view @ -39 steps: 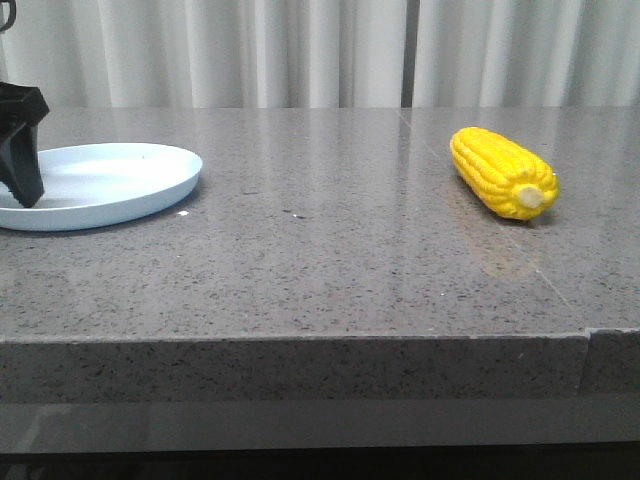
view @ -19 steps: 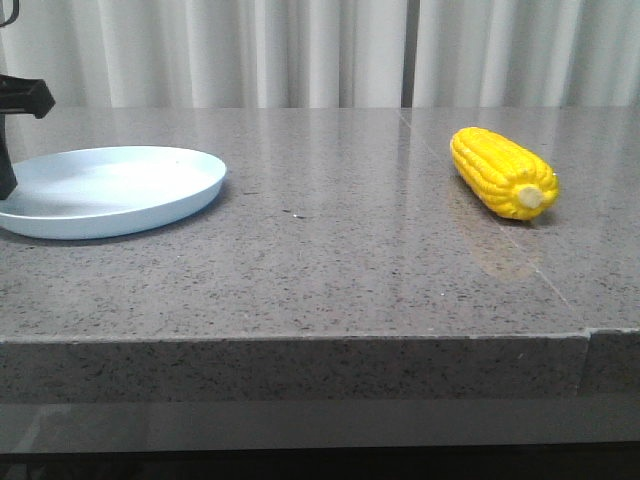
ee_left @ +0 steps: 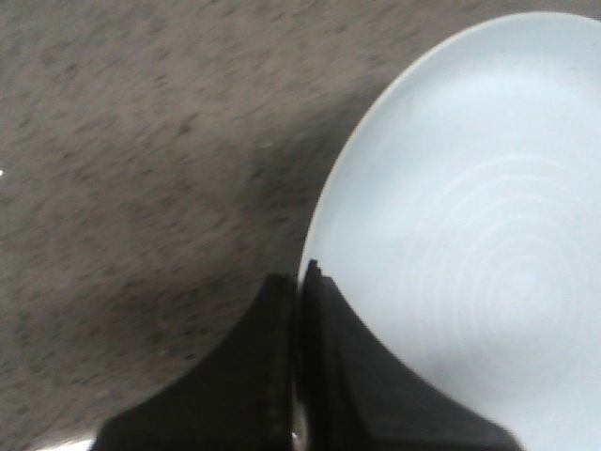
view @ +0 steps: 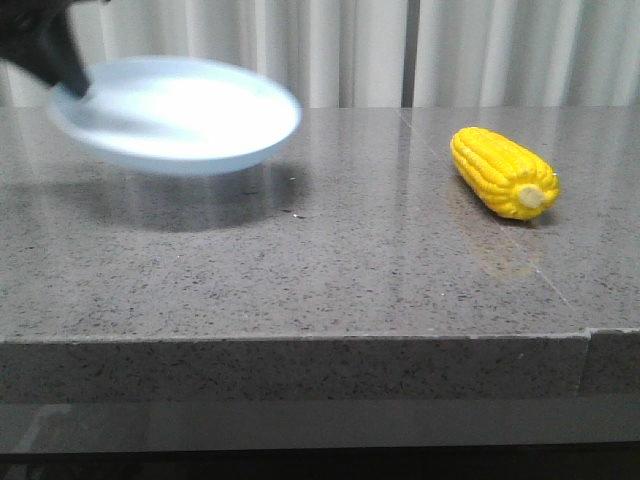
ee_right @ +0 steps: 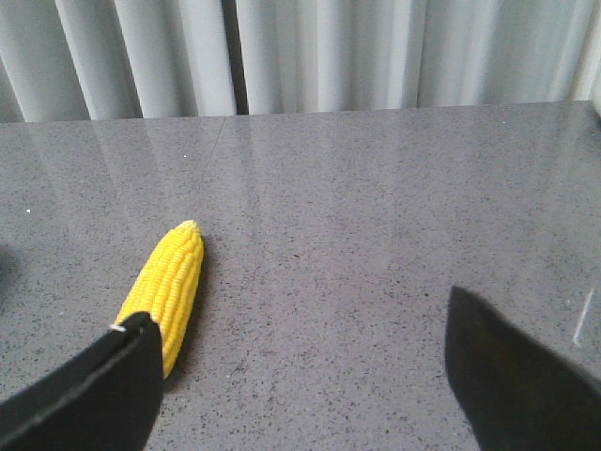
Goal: Place corn on plate with both arms
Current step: 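Drag the plate with the left gripper toward the corn cob, then release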
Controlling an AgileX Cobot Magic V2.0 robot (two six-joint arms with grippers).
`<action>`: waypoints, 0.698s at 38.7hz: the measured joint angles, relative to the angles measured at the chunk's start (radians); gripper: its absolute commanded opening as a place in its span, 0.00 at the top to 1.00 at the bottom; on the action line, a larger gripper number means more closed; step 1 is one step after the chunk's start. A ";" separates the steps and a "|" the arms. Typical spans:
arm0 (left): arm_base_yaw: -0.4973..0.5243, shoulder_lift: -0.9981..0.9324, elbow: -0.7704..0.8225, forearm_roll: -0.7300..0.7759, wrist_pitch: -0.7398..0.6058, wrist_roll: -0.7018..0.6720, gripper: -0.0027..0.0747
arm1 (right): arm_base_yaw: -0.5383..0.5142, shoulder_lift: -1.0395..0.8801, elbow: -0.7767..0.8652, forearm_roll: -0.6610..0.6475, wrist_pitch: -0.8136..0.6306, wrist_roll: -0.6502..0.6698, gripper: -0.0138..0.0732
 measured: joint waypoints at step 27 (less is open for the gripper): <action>-0.148 0.189 -0.083 -0.083 0.002 0.002 0.59 | 0.000 0.000 0.000 0.000 0.000 0.000 0.11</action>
